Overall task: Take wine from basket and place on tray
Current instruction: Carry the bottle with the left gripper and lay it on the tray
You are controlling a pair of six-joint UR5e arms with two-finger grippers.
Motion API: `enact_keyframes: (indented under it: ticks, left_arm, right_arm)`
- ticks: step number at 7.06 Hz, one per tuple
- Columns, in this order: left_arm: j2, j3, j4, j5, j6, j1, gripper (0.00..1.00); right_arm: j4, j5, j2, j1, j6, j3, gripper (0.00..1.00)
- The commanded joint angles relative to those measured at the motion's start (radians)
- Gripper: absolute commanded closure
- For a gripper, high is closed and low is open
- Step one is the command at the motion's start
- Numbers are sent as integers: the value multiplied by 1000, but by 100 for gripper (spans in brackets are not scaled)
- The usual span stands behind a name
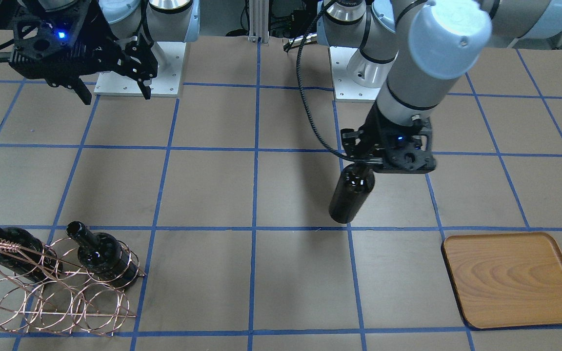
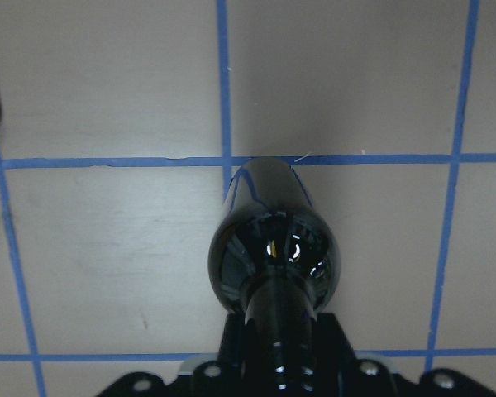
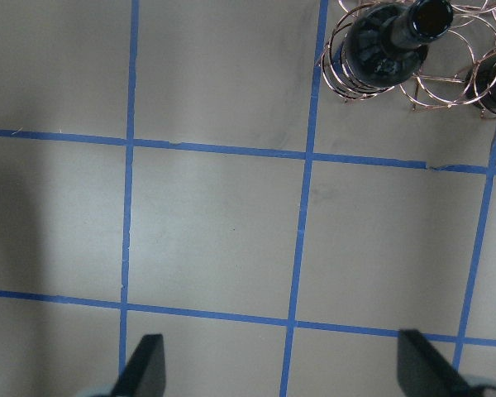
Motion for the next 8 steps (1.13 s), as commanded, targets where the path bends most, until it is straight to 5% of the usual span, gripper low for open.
enact_keyframes:
  ticks: [1, 3, 4, 8]
  left_arm:
    - [46, 21, -17, 49, 166, 181, 100]
    - [24, 25, 0, 46, 554, 427, 100]
    - [-4, 37, 107, 44, 684, 483, 100]
    - [-134, 105, 244, 37, 702, 499, 100]
  right_arm:
    - [1, 0, 1, 0, 0, 2, 0]
    - [-7, -15, 1, -1, 0, 0, 0]
    - [-7, -18, 1, -1, 0, 0, 0]
    - [-10, -20, -1, -2, 0, 0, 0]
